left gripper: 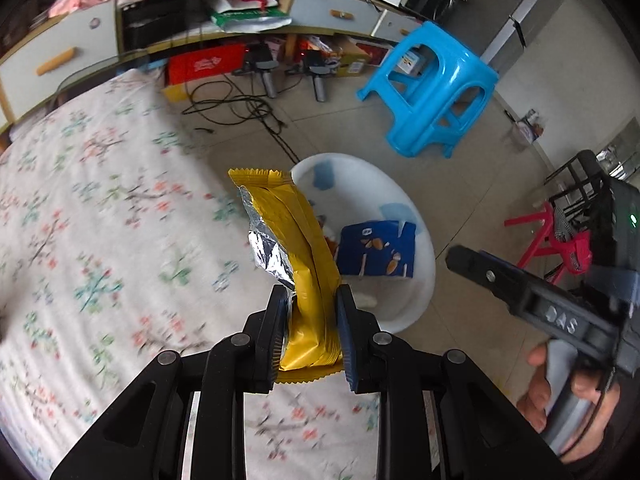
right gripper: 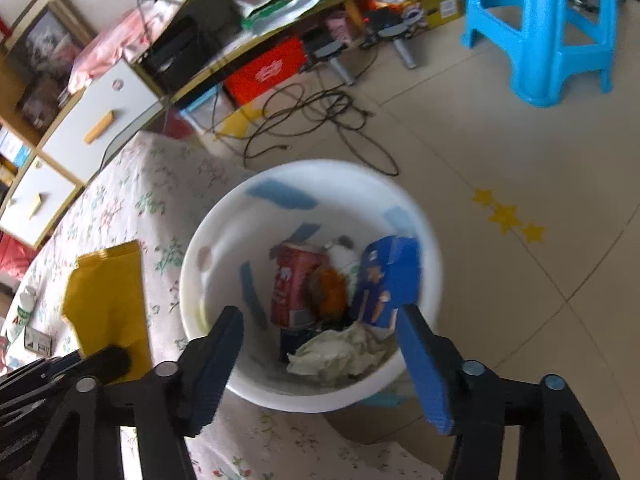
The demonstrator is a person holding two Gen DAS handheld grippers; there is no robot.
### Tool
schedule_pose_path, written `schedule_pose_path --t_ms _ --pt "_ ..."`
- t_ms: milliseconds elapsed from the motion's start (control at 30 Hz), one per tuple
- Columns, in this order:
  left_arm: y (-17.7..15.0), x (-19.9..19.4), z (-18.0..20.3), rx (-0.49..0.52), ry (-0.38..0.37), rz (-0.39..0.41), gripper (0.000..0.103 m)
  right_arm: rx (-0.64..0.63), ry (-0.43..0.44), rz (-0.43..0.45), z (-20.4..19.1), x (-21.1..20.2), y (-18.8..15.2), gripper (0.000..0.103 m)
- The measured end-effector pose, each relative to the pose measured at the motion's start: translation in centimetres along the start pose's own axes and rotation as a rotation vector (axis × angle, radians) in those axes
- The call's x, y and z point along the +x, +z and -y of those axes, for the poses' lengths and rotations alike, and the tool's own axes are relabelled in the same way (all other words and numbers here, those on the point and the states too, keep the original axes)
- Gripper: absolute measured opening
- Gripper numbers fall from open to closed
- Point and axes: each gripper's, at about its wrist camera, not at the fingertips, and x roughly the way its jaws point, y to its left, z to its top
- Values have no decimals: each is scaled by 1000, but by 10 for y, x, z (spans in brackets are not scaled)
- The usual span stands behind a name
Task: Collect trash
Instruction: 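Open the left gripper to drop the yellow wrapper into the basin, then grasp the blue milk carton with the left gripper while the right returns over the table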
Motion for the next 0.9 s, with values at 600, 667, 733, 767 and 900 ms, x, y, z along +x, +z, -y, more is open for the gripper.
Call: schedule_pose_path --t_ms 600,667,733,767,900 --pt "14 -5 -7 15 83 48 89 8 -47 30 13 -17 5 76" --pt "9 -13 -15 12 87 53 91 -2 -47 32 7 -16 5 77" --pt "5 -22 -24 7 99 53 95 -15 -44 32 1 -15 5 78" --pt "2 -26 -28 4 106 55 97 -21 -41 31 -2 -15 5 79" --pt "-14 -44 -49 -13 135 66 101 -61 -29 28 -20 -12 3 83"
